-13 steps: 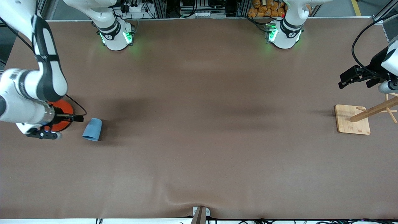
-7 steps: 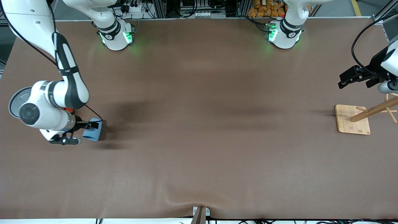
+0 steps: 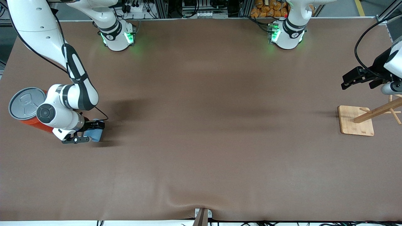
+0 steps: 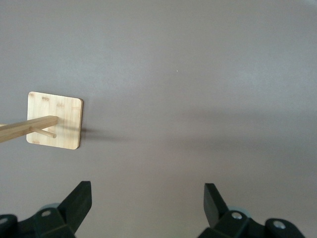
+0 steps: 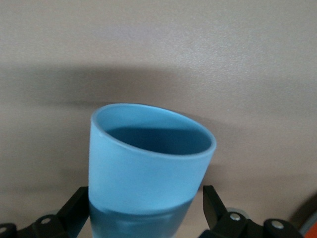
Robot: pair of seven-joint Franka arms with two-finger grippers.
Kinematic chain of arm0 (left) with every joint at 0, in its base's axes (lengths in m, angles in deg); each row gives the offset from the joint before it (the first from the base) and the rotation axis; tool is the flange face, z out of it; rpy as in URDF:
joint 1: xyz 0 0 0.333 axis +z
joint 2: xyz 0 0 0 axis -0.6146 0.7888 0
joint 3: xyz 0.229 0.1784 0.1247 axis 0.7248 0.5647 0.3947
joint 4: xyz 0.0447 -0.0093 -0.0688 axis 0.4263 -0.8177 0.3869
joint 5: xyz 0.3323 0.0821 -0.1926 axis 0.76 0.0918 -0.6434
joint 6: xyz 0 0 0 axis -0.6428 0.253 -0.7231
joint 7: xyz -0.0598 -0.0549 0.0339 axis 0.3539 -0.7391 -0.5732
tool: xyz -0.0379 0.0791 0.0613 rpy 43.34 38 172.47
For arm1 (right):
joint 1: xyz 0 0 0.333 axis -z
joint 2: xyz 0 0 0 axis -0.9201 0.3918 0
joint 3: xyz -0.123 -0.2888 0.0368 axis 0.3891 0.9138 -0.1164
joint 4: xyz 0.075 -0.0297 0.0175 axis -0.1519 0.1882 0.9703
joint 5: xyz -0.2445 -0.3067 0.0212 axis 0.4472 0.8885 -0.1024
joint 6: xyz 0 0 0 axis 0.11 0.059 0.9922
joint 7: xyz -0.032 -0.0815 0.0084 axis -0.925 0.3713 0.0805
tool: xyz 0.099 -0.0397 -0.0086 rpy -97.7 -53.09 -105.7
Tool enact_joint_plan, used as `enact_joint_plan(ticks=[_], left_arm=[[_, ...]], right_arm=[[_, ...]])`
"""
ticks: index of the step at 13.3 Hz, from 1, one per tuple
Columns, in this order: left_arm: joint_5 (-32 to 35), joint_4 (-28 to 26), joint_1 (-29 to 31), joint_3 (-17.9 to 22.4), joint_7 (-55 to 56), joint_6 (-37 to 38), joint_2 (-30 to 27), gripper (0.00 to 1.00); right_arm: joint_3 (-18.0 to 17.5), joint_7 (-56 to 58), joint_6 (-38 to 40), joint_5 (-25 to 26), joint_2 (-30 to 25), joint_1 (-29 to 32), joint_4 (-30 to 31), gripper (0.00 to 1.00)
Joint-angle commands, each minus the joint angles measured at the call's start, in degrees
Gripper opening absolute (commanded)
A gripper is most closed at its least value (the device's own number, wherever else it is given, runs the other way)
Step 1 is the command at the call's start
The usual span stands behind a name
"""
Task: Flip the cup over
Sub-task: 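Close the right gripper around the blue cup, then lift the blue cup and carry it to the table middle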
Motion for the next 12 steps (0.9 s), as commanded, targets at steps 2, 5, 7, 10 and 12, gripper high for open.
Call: enact_joint_plan(ticks=[2, 5, 7, 10, 12], left_arm=[[-1.4, 0.7, 0.5, -0.1, -1.1, 0.7, 0.4, 1.0], [-1.5, 0.8, 0.6, -0.1, -1.1, 0.7, 0.3, 1.0], [-1.5, 0.7, 0.6, -0.1, -1.1, 0.7, 0.4, 1.0], [-1.9, 0.8, 0.5, -0.1, -1.1, 0.7, 0.4, 1.0], [-1.9, 0.8, 0.5, -0.1, -1.1, 0.7, 0.4, 1.0]], right_arm=[[-0.3, 1.3, -6.0, -0.7, 1.3, 0.5, 0.0, 1.0], [-0.3, 1.3, -9.7, -0.7, 2.0, 0.4, 0.0, 1.0], [-0.3, 1.4, -9.6, -0.6, 1.5, 0.1, 0.0, 0.91], [-0.3, 5.4, -9.6, -0.6, 0.4, 0.1, -0.5, 0.87], [-0.3, 8.8, -8.9, -0.6, -0.8, 0.2, -0.9, 0.87]])
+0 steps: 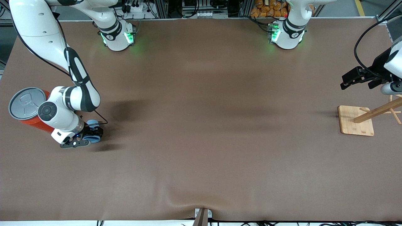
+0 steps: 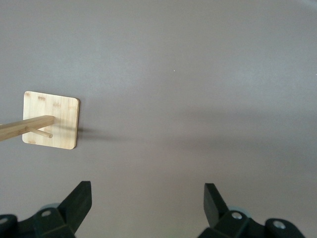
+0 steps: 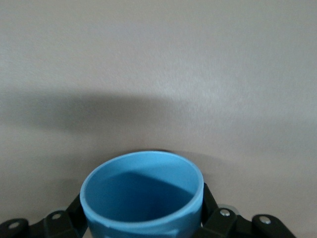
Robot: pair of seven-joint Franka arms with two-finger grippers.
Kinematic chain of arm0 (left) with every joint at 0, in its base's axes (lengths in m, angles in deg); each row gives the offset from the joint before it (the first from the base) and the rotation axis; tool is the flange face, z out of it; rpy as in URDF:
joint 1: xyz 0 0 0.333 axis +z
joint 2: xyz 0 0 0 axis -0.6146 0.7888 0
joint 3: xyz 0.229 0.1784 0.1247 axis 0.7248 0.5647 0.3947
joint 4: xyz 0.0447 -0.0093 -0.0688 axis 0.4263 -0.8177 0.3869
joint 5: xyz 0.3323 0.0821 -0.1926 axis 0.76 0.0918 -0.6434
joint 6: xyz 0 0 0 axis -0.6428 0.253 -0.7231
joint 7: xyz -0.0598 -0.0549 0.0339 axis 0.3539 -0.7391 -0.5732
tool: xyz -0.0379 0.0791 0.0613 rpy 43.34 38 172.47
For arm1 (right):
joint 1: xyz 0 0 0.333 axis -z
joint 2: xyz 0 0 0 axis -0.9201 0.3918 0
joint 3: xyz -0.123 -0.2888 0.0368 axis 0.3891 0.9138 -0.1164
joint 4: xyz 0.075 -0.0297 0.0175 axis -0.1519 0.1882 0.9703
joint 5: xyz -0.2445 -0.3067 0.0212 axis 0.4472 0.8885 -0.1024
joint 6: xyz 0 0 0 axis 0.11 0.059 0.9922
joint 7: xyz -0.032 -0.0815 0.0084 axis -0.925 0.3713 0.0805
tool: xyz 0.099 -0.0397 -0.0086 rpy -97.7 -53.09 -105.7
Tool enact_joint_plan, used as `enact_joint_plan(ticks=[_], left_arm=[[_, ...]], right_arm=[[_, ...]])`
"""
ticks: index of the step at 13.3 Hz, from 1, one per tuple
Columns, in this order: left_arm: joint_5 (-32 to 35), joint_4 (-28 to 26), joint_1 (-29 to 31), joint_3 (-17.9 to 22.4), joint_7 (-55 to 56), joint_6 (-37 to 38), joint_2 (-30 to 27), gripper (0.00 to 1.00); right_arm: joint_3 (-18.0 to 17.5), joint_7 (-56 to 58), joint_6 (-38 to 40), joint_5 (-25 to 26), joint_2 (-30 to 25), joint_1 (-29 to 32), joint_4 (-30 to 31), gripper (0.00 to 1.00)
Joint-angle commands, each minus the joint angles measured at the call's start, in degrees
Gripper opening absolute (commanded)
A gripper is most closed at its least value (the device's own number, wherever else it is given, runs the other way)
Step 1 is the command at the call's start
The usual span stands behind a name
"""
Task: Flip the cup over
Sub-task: 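Lift the blue cup and carry it to the table middle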
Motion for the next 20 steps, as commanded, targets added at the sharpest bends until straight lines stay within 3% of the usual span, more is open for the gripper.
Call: enact_joint_plan(ticks=[1, 8, 11, 13, 20], left_arm=[[-1.1, 0.8, 0.4, -0.1, -1.1, 0.7, 0.4, 1.0], [-1.2, 0.8, 0.4, -0.1, -1.1, 0.7, 0.5, 1.0], [-1.2, 0.8, 0.4, -0.1, -1.1, 0.7, 0.5, 1.0], [-1.2, 0.8, 0.3, -0.1, -1.1, 0.7, 0.5, 1.0], [-1.3, 0.8, 0.2, -0.1, -1.0, 0.7, 0.6, 1.0]], right_arm=[[-0.2, 4.4, 0.9, -0.6, -2.6, 0.3, 0.2, 0.87], [-0.2, 17.8, 3.4, -0.6, -7.2, -0.3, -1.5, 0.83], [-0.2, 28.3, 8.3, -0.5, -8.3, -1.3, -5.5, 0.68], [-0.3, 34.7, 10.2, -0.5, -8.4, -2.8, -8.1, 0.64], [-0.2, 38.9, 9.9, 0.0, -8.0, -18.7, -13.2, 0.61]])
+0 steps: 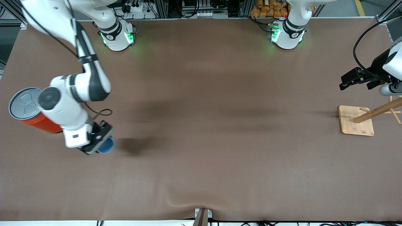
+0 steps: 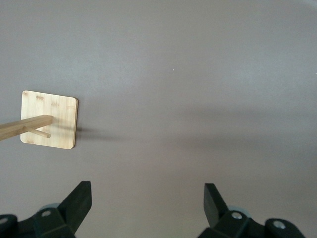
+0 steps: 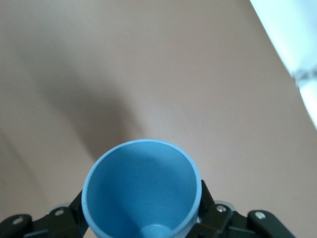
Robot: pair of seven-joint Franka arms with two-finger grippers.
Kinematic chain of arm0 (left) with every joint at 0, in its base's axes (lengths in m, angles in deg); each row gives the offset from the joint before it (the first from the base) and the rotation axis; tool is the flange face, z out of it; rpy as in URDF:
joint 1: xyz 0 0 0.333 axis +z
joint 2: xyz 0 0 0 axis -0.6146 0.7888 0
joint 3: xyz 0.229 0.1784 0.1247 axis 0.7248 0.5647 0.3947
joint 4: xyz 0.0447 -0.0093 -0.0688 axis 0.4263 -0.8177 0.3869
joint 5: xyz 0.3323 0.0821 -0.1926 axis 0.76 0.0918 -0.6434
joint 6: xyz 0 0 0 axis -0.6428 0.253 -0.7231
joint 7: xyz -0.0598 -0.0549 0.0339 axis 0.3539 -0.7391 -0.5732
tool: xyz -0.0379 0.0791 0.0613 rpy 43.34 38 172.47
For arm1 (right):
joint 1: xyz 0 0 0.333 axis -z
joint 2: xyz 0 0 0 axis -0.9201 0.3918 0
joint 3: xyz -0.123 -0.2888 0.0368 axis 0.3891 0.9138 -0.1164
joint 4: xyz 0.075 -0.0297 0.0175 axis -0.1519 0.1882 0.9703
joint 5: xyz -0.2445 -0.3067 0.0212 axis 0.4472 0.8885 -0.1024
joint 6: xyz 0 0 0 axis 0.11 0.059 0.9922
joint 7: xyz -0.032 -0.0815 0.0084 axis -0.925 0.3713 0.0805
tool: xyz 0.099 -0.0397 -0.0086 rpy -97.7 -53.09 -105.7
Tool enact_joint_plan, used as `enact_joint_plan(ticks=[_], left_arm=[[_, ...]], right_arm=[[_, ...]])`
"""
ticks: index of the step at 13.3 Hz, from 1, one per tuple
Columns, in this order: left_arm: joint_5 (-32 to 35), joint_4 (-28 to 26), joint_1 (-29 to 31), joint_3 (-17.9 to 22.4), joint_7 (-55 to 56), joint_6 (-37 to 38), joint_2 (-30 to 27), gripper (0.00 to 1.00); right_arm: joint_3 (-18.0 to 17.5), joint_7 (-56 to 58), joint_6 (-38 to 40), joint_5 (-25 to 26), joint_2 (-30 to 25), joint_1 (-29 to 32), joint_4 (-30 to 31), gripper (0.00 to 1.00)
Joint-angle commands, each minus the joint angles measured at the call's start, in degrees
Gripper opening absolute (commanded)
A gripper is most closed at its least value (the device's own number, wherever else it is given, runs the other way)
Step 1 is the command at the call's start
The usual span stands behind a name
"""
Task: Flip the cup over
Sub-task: 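Lift the blue cup and carry it to the table middle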
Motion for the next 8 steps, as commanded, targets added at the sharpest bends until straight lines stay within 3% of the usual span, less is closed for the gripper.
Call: enact_joint_plan(ticks=[1, 8], left_arm=[[-1.2, 0.8, 0.2, -0.1, -1.0, 0.7, 0.3, 1.0], [-1.3, 0.8, 0.4, -0.1, -1.0, 0.7, 0.3, 1.0]], right_arm=[[0.7, 2.7, -0.4, 0.0, 0.4, -6.9, -2.8, 0.61], [0.7, 1.6, -1.0, 0.1, 17.1, -25.0, -19.4, 0.59]])
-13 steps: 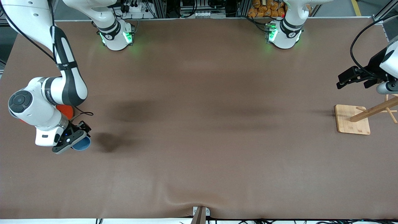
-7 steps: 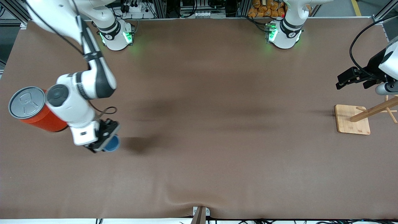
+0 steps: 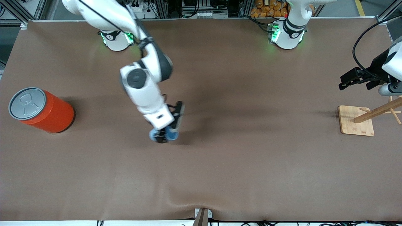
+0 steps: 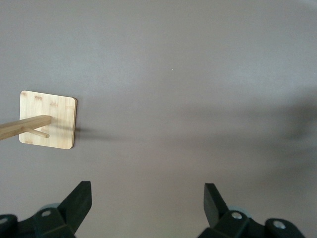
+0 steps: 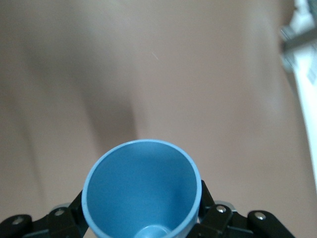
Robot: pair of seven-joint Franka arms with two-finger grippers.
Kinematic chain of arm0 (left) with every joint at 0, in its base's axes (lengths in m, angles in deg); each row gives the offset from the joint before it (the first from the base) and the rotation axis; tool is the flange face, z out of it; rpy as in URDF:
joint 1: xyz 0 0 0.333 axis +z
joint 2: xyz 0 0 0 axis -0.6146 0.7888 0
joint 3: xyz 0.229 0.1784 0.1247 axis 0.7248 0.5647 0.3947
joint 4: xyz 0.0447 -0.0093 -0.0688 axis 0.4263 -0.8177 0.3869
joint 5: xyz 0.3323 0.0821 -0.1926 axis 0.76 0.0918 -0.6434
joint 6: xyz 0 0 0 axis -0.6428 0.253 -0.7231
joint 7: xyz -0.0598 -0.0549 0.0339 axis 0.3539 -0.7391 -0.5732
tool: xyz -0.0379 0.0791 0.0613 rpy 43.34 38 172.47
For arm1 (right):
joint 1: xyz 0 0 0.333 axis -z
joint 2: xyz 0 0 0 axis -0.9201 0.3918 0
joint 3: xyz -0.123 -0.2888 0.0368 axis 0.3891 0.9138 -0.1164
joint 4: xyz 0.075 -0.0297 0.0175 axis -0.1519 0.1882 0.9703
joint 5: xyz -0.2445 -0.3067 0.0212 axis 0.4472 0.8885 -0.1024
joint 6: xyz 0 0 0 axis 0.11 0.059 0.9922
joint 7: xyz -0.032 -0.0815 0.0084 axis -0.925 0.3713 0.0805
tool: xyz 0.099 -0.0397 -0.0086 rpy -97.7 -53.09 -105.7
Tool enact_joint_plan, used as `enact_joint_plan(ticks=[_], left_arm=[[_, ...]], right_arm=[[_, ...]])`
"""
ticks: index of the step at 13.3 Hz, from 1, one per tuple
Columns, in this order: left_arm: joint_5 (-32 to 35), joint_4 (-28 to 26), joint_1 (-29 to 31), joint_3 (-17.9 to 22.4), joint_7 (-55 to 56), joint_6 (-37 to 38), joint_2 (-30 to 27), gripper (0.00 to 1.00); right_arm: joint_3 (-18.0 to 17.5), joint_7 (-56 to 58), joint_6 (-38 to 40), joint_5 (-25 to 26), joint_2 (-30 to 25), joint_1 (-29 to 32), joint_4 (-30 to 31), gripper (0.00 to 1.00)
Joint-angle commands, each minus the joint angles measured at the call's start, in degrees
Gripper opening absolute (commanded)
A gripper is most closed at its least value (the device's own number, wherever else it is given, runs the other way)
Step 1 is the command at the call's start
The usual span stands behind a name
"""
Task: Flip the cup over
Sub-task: 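Lift the blue cup and carry it to the table middle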
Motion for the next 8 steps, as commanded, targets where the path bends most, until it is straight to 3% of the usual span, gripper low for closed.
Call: enact_joint_plan(ticks=[1, 4, 7, 8], left_arm=[[-1.1, 0.8, 0.4, 0.0, -1.0, 0.7, 0.3, 1.0], [-1.2, 0.8, 0.4, 0.0, -1.0, 0.7, 0.3, 1.0], [-2.1, 0.7, 0.5, 0.0, -1.0, 0.7, 0.3, 1.0], [-2.1, 0.7, 0.6, 0.0, -1.0, 0.7, 0.3, 1.0]], right_arm=[[0.9, 0.2, -2.7, -0.3, 9.5, -5.4, -8.7, 0.59], [1.0, -6.1, -10.3, -0.1, 15.0, -8.4, -9.8, 0.59], [1.0, -6.2, -10.4, 0.3, 18.1, -9.1, -12.3, 0.6], [1.1, -6.2, -10.4, 0.6, 18.1, -9.6, -12.2, 0.74]])
